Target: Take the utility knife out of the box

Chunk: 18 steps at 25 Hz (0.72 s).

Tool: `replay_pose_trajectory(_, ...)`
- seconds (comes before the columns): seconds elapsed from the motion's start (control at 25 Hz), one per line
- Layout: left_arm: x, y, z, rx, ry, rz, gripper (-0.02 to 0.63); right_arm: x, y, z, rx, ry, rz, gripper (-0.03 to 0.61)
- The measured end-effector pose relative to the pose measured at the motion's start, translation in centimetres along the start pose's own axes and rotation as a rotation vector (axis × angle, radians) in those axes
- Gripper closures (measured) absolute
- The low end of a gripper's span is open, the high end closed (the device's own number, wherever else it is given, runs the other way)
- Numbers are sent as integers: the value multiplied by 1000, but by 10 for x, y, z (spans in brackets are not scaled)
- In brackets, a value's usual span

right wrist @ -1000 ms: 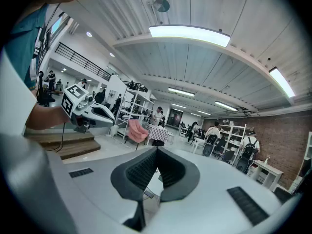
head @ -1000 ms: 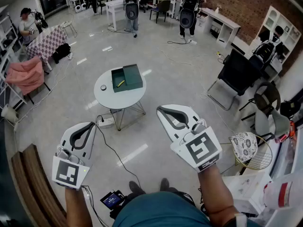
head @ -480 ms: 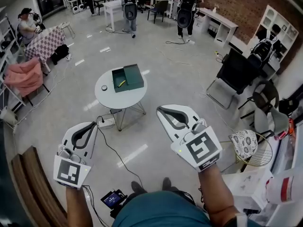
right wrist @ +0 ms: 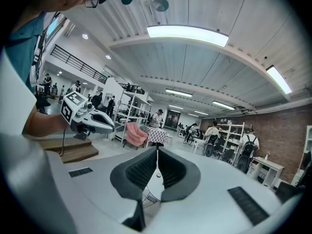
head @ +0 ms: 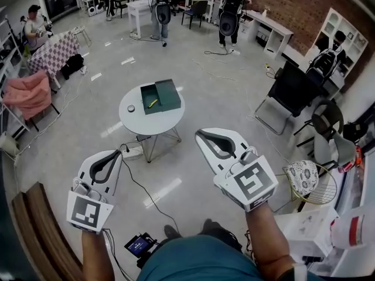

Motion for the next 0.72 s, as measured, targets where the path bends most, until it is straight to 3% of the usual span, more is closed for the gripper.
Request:
replay_pose_trajectory(0.32,29,-22,-18,-8,6,-20,595,38,-12,30,14,0,-8,540)
replay_pose_trajectory(0.72,115,-26,-36,-14,128,-117,595,111,-48,148,37,117,33,540)
Point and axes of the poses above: the fingertips, and each gripper's own axes: x forward along the fingers, z to its right, y out of its top, the point moved 10 cm from there along -x, backward along the fingers, and after that the axes turned 7 degrees about y, right-handed, at the moved point
